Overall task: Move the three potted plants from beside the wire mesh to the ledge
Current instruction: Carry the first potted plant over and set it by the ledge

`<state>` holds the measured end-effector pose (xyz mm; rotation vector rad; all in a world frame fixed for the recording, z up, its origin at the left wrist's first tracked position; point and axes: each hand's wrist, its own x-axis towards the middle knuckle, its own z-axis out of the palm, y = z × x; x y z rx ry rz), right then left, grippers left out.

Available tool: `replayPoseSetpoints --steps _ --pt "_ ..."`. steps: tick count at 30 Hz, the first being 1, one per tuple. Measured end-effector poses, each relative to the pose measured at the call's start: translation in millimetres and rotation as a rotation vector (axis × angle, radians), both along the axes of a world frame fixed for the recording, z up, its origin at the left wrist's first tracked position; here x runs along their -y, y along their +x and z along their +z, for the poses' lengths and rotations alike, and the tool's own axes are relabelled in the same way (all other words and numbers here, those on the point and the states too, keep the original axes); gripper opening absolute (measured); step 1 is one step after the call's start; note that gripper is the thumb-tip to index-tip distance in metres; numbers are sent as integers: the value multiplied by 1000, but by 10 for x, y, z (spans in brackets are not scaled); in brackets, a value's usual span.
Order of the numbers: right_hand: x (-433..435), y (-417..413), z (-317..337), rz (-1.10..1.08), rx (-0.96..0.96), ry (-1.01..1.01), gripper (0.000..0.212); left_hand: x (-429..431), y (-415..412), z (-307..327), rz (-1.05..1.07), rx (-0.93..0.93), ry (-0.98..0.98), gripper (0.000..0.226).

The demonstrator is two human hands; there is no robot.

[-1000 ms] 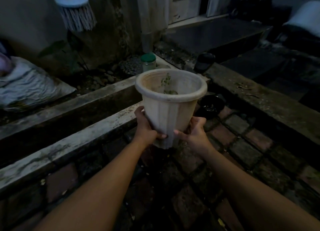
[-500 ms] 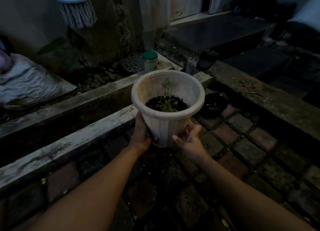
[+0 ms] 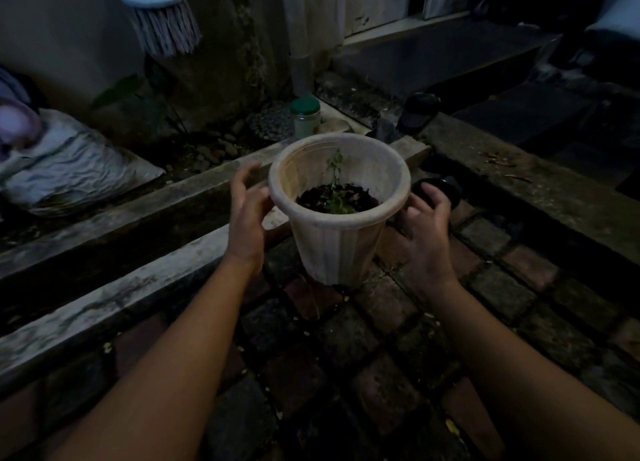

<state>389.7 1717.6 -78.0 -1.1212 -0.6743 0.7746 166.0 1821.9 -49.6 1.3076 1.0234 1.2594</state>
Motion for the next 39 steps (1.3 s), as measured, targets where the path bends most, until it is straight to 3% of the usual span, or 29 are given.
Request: replayPoseSetpoints --steps 3,5,13,29,35,37,39 --pt "-109 -81 235 5 181 -27 57 -17 198 97 -54 -346 92 52" --pt "-169 -132 248 -36 338 -107 59 -32 267 88 -52 -440 111 51" --pt "-224 -430 170 -165 350 -96 46 -267 284 233 -155 -411 105 47" --pt "-702 166 318 55 587 -159 26 -299 488 110 -42 -460 105 27" --pt "-709 249 460 146 894 -334 23 -347 400 75 -109 -577 151 18" --pt "-622 257 482 32 1136 -347 27 -370 368 75 -140 -692 222 24" --pt "-503 232 494 -20 1392 -205 33 -380 356 108 -177 -846 294 35"
